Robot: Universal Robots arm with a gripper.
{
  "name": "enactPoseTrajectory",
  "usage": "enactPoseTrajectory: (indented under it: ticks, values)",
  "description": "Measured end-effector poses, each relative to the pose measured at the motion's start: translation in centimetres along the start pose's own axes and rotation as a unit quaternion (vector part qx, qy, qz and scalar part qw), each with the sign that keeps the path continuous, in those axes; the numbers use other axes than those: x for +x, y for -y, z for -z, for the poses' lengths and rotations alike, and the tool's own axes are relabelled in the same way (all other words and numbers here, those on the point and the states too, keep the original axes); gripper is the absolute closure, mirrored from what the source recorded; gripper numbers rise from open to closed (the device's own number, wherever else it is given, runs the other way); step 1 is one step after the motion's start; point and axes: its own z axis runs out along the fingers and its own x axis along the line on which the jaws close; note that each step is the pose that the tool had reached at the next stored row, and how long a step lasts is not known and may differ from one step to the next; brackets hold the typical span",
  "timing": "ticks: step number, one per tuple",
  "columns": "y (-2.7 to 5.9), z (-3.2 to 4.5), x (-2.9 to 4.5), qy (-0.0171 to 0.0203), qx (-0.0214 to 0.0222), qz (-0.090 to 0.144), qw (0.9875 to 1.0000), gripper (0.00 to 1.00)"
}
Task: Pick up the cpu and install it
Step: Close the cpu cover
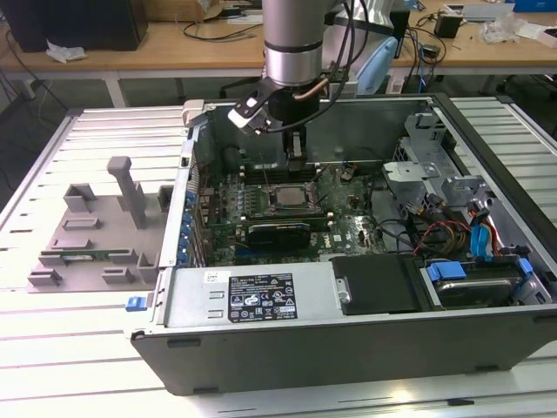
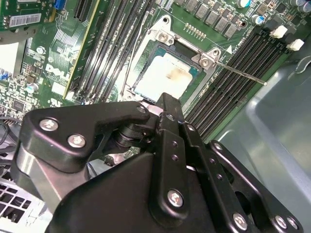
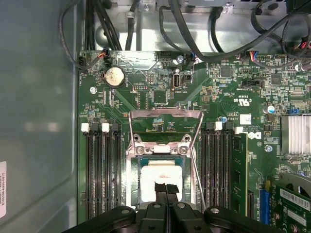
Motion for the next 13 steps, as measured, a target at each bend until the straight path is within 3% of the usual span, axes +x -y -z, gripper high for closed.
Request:
enactPoseTrajectory:
  ticks: [13]
  values:
    - [0.0, 1.05, -0.01, 0.0, 0.0, 0.0, 1.0, 0.89]
